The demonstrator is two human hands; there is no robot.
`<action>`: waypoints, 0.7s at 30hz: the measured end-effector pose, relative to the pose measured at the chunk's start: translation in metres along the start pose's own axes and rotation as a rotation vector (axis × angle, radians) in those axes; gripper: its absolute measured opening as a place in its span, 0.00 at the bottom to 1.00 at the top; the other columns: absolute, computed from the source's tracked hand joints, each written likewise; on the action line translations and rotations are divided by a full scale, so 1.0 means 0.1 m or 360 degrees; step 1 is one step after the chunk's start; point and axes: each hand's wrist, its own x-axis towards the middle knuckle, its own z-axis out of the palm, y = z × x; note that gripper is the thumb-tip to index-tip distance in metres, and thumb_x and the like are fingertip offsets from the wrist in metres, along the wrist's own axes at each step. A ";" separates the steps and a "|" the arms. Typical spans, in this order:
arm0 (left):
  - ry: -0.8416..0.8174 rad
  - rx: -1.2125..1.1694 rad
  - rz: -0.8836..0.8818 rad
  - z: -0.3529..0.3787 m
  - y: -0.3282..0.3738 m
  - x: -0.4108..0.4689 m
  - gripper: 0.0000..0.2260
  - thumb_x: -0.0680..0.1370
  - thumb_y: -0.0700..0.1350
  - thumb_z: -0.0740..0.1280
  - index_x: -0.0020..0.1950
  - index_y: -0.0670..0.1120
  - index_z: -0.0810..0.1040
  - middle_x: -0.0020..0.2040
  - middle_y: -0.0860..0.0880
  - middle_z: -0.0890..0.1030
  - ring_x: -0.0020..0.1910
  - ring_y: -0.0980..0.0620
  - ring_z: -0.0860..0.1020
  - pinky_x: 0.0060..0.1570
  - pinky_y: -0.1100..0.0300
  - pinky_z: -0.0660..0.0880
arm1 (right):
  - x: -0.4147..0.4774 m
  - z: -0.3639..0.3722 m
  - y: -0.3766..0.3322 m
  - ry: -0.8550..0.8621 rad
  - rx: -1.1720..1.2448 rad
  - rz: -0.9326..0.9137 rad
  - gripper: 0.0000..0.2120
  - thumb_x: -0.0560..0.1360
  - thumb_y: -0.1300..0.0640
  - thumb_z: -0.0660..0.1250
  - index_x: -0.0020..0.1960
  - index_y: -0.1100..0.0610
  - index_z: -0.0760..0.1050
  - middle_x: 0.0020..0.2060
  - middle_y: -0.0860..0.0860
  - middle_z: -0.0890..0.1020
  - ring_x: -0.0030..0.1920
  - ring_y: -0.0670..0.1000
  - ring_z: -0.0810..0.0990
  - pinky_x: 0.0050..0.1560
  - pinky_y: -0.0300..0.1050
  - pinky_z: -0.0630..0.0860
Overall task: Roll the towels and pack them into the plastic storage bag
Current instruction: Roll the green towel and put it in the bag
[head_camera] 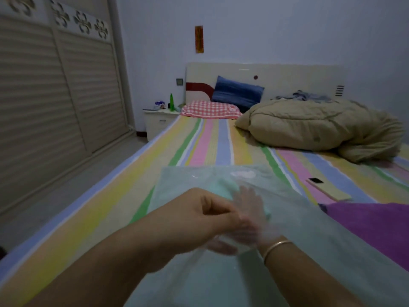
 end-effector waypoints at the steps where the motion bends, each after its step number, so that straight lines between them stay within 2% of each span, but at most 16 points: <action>1: -0.0009 -0.0046 -0.0047 -0.09 -0.05 0.08 0.13 0.77 0.46 0.65 0.49 0.38 0.83 0.48 0.43 0.85 0.50 0.49 0.83 0.50 0.54 0.81 | 0.06 0.10 0.05 -0.0062 -0.0019 0.0062 0.17 0.77 0.50 0.60 0.66 0.50 0.72 0.58 0.51 0.76 0.58 0.54 0.74 0.59 0.52 0.72; 3: 0.0203 -0.0107 -0.0128 -0.34 -0.23 0.36 0.14 0.78 0.47 0.64 0.50 0.38 0.83 0.50 0.42 0.85 0.51 0.47 0.83 0.50 0.53 0.81 | 0.17 0.27 0.10 -0.0182 -0.0090 0.0026 0.19 0.78 0.50 0.57 0.69 0.48 0.69 0.64 0.53 0.73 0.62 0.56 0.72 0.61 0.52 0.70; 4: 0.0449 -0.0038 -0.0133 -0.52 -0.38 0.58 0.12 0.79 0.46 0.64 0.50 0.40 0.84 0.51 0.43 0.84 0.52 0.48 0.82 0.52 0.52 0.80 | 0.19 0.28 0.09 -0.0190 -0.0124 -0.0064 0.18 0.78 0.52 0.58 0.67 0.50 0.71 0.64 0.54 0.73 0.62 0.58 0.72 0.58 0.52 0.70; 6: 0.0994 0.0425 -0.0151 -0.93 -0.82 1.13 0.09 0.80 0.45 0.63 0.53 0.47 0.83 0.56 0.46 0.83 0.55 0.49 0.80 0.58 0.53 0.75 | 0.20 0.17 0.05 -0.0261 -0.0074 -0.0160 0.16 0.77 0.54 0.59 0.65 0.51 0.71 0.67 0.55 0.69 0.63 0.59 0.70 0.57 0.51 0.69; 7: 0.1140 0.0681 -0.0210 -1.09 -1.04 1.40 0.10 0.80 0.45 0.62 0.58 0.49 0.80 0.60 0.47 0.80 0.58 0.48 0.78 0.60 0.54 0.73 | 0.19 0.12 0.04 -0.0318 -0.0113 -0.0183 0.17 0.77 0.53 0.59 0.66 0.49 0.69 0.69 0.54 0.67 0.65 0.58 0.68 0.59 0.50 0.67; 9: 0.1215 0.1043 -0.0433 -1.34 -1.49 1.89 0.17 0.81 0.48 0.58 0.70 0.50 0.71 0.71 0.45 0.71 0.69 0.45 0.69 0.68 0.53 0.66 | 0.19 0.13 0.05 -0.0379 -0.0178 -0.0174 0.22 0.74 0.48 0.60 0.68 0.47 0.65 0.73 0.53 0.62 0.67 0.57 0.66 0.62 0.51 0.64; 11: 0.1223 0.1300 -0.0716 -1.46 -1.87 2.26 0.23 0.82 0.51 0.53 0.77 0.50 0.58 0.78 0.44 0.55 0.77 0.44 0.53 0.75 0.47 0.50 | 0.12 0.13 0.07 -0.0504 -0.0278 -0.0070 0.30 0.72 0.41 0.61 0.72 0.43 0.58 0.76 0.54 0.54 0.72 0.59 0.60 0.69 0.58 0.57; 13: 0.1300 0.1450 -0.0925 -1.53 -2.13 2.47 0.26 0.81 0.55 0.49 0.78 0.51 0.51 0.79 0.43 0.45 0.78 0.44 0.43 0.74 0.42 0.40 | 0.06 0.13 0.13 -0.0625 -0.0359 0.0148 0.38 0.70 0.34 0.59 0.75 0.41 0.48 0.77 0.54 0.47 0.74 0.61 0.54 0.70 0.65 0.51; 14: 0.1353 0.1493 -0.0971 -1.55 -2.26 2.53 0.27 0.81 0.57 0.48 0.79 0.51 0.49 0.79 0.43 0.44 0.78 0.44 0.42 0.73 0.40 0.39 | 0.03 0.13 0.17 -0.0649 -0.0358 0.0247 0.40 0.70 0.33 0.59 0.76 0.40 0.45 0.77 0.54 0.46 0.74 0.62 0.53 0.70 0.65 0.53; 16: 0.1416 0.1543 -0.1017 -1.58 -2.48 2.60 0.29 0.80 0.60 0.46 0.79 0.52 0.47 0.79 0.42 0.44 0.78 0.44 0.41 0.72 0.38 0.38 | 0.02 0.20 0.15 -0.0626 -0.0319 0.0281 0.39 0.70 0.33 0.58 0.75 0.40 0.46 0.76 0.54 0.50 0.72 0.61 0.59 0.67 0.62 0.61; 17: 0.1436 0.1552 -0.1021 -1.58 -2.57 2.61 0.29 0.80 0.61 0.45 0.79 0.52 0.46 0.79 0.42 0.43 0.77 0.44 0.41 0.72 0.37 0.38 | 0.04 0.25 0.10 -0.0566 -0.0316 0.0207 0.36 0.69 0.34 0.59 0.74 0.40 0.52 0.74 0.54 0.56 0.68 0.61 0.64 0.63 0.60 0.66; 19: 0.1481 0.1522 -0.0984 -1.59 -2.68 2.64 0.30 0.79 0.63 0.43 0.79 0.53 0.44 0.79 0.43 0.43 0.77 0.44 0.41 0.71 0.36 0.38 | 0.19 0.39 0.01 -0.0310 -0.0252 0.0031 0.31 0.64 0.38 0.64 0.66 0.43 0.71 0.65 0.56 0.73 0.54 0.61 0.77 0.50 0.59 0.73; 21: 0.1531 0.1472 -0.0919 -1.61 -2.71 2.64 0.30 0.79 0.63 0.42 0.78 0.54 0.41 0.79 0.43 0.43 0.77 0.44 0.42 0.72 0.37 0.39 | 0.37 0.57 -0.07 -0.0159 -0.0168 -0.0129 0.26 0.60 0.42 0.66 0.57 0.44 0.79 0.56 0.56 0.80 0.45 0.61 0.80 0.43 0.56 0.75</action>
